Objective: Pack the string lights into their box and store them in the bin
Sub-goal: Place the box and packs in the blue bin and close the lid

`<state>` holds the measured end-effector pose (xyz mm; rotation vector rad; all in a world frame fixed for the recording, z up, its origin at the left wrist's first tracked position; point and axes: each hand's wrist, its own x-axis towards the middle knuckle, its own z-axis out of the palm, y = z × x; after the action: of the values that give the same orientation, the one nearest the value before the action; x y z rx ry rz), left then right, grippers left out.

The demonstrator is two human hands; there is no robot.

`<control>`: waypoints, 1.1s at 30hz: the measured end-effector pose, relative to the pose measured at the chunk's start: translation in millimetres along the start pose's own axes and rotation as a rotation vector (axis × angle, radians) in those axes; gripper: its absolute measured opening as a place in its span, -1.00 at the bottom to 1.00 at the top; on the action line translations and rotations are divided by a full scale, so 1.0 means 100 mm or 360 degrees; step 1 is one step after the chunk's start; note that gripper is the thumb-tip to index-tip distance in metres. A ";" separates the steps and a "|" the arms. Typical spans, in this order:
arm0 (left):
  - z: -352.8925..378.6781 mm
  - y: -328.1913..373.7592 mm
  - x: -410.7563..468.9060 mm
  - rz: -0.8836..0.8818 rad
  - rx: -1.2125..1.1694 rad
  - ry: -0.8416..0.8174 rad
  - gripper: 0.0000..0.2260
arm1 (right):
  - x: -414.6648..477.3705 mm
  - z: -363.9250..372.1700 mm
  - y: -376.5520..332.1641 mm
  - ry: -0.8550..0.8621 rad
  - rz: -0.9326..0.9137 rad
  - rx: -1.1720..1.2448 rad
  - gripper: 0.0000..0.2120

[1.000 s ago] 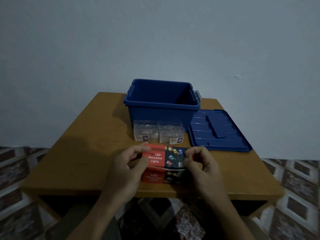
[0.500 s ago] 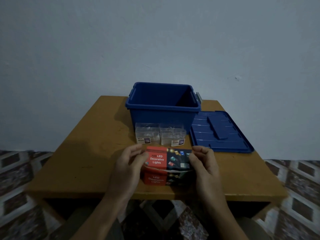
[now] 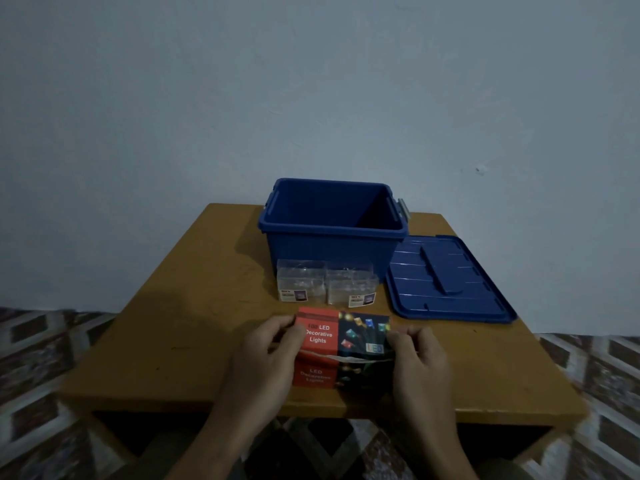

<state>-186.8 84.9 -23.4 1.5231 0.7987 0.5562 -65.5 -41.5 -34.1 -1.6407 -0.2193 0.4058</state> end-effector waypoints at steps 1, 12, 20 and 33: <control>0.00 0.03 -0.02 -0.0014 -0.0041 0.0018 -0.90 | -0.01 0.00 -0.01 0.0003 -0.0006 0.0009 -0.89; -0.17 0.95 0.34 0.0503 0.0062 0.0135 -0.88 | 0.32 0.21 -1.00 -0.0098 -0.0550 0.0032 -0.89; -0.06 1.60 1.55 0.0490 0.0463 0.0418 -0.83 | 1.51 0.61 -1.68 -0.0045 -0.0462 -0.0206 -0.67; 0.16 1.51 2.20 -0.0023 0.0586 0.0167 -0.87 | 2.27 1.08 -1.34 -0.0380 -0.0145 -0.0541 -0.87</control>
<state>-9.8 242.3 99.3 1.8330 1.0347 0.4998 113.9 158.6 61.3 -1.9045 -0.5654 0.5162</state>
